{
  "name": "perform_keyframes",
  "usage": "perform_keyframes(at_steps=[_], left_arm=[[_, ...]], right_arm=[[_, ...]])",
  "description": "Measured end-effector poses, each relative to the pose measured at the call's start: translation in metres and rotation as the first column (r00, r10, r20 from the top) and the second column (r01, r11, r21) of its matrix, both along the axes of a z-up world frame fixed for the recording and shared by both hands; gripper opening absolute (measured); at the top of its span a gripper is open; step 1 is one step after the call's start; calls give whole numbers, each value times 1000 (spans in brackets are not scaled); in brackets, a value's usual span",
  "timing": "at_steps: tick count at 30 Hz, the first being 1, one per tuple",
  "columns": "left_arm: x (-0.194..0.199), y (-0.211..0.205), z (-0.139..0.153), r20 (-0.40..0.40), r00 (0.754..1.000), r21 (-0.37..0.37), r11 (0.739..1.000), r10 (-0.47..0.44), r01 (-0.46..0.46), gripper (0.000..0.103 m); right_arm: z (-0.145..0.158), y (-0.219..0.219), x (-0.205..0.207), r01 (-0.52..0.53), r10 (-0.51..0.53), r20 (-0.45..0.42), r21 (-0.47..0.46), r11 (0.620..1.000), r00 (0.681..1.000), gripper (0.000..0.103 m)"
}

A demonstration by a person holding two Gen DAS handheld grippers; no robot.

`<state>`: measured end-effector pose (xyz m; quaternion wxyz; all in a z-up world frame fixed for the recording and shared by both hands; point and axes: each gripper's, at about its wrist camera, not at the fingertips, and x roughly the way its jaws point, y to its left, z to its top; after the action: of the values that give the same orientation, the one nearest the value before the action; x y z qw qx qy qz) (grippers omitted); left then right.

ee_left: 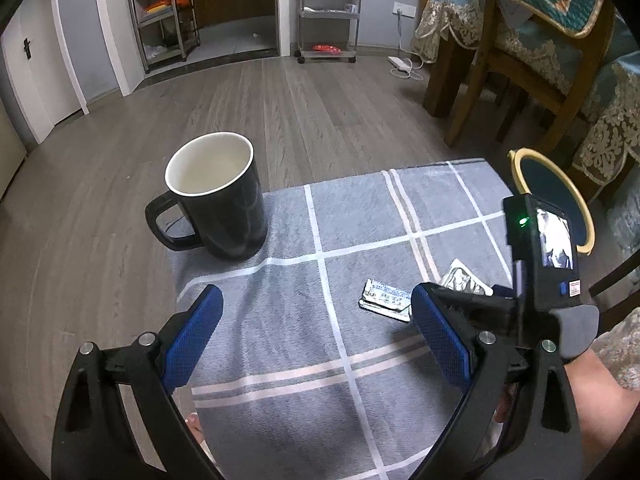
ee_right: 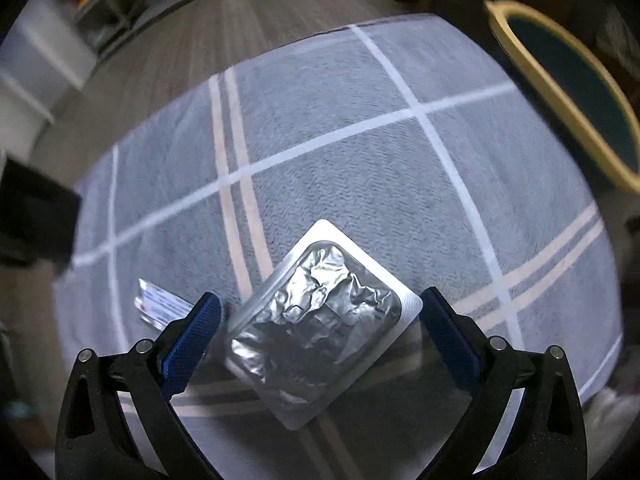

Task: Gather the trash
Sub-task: 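Grasp the silver blister pack with the right gripper while the left grasps the sachet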

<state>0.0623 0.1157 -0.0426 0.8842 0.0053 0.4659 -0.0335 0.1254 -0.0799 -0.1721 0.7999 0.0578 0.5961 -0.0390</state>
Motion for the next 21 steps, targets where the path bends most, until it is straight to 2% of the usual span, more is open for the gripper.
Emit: perform_keyframes(at_steps=[2, 5, 13, 14, 15, 16, 17, 19, 21], left_arm=[[1, -1, -3, -9, 1000, 3, 1000, -1, 1, 93], [4, -3, -7, -22, 1000, 8, 1000, -5, 5, 93], [17, -17, -35, -92, 996, 42, 999, -16, 20, 93], [19, -18, -39, -100, 995, 43, 999, -15, 20, 93], [20, -20, -42, -107, 994, 44, 999, -15, 20, 93], [22, -22, -45, -113, 994, 42, 999, -14, 18, 93], [23, -23, -47, -120, 993, 36, 999, -11, 16, 93], [26, -28, -52, -130, 991, 25, 1000, -11, 14, 93], [29, -36, -56, -132, 991, 26, 999, -26, 30, 93]], right_arm=[[0, 3, -3, -40, 41, 16, -43, 998, 999, 95], [2, 0, -6, -58, 59, 23, -45, 997, 998, 89], [11, -36, -4, -84, 84, 41, -1, 996, 996, 69], [17, -41, -4, -91, 91, 74, -1, 996, 993, 61], [19, -41, -3, -102, 102, 99, -4, 995, 990, 46], [23, -44, 0, -115, 116, 113, -8, 993, 987, 41], [24, -47, 1, -127, 127, 114, -10, 992, 985, 39], [22, -57, 4, -112, 108, 87, 46, 993, 990, 39], [18, -66, 1, -78, 73, 55, 98, 992, 996, 45]])
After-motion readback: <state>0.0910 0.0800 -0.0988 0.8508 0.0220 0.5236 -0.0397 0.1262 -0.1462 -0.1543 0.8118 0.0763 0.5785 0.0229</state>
